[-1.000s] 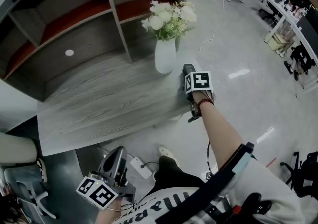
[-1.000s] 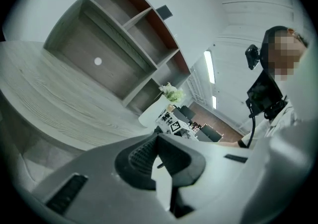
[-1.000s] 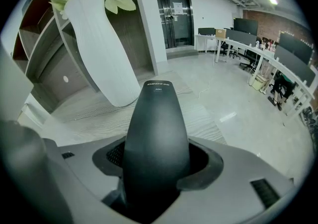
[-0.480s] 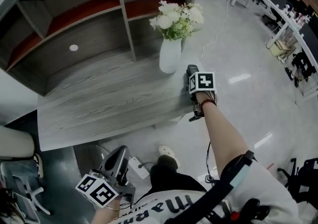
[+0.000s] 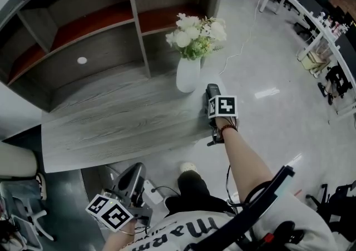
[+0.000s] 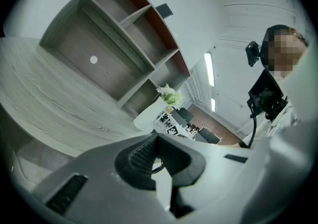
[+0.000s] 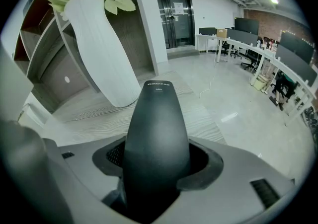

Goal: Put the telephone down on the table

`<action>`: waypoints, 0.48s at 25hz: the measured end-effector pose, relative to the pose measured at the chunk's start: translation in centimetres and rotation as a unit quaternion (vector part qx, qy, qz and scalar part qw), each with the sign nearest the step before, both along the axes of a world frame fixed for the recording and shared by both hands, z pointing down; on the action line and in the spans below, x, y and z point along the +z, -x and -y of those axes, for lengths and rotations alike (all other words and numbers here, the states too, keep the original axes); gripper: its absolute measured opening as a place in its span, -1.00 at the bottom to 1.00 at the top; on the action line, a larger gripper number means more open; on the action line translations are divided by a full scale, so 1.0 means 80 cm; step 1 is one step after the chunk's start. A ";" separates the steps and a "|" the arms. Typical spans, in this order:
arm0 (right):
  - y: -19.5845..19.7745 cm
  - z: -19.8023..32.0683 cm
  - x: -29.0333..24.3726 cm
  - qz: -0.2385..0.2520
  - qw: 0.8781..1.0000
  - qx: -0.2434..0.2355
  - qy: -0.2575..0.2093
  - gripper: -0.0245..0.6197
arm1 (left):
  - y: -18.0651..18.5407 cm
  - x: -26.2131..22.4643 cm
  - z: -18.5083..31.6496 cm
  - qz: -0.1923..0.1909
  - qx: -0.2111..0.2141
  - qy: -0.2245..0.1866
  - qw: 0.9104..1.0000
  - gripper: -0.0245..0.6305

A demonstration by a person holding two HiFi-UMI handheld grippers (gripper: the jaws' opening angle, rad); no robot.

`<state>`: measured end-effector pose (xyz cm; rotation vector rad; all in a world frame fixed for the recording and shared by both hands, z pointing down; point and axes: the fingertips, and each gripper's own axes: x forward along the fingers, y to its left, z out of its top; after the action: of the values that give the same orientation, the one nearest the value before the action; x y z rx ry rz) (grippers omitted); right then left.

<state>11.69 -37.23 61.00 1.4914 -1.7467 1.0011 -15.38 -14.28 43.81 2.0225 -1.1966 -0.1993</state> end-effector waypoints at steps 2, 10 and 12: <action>0.001 -0.002 0.000 -0.002 1.000 -0.005 0.002 -0.04 | -0.009 -0.005 0.012 -0.005 -0.001 -0.003 1.000 -0.90; 0.008 -0.005 -0.003 -0.016 0.999 -0.040 -0.003 -0.04 | -0.041 -0.016 0.046 -0.019 -0.010 -0.015 1.000 -0.90; 0.010 -0.007 -0.003 -0.024 0.998 -0.056 -0.004 -0.04 | -0.044 -0.019 0.051 -0.020 -0.015 -0.017 1.000 -0.90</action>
<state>10.89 -36.68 60.78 1.3944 -1.7814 0.8947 -11.84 -18.32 42.31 2.0211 -1.2056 -0.2750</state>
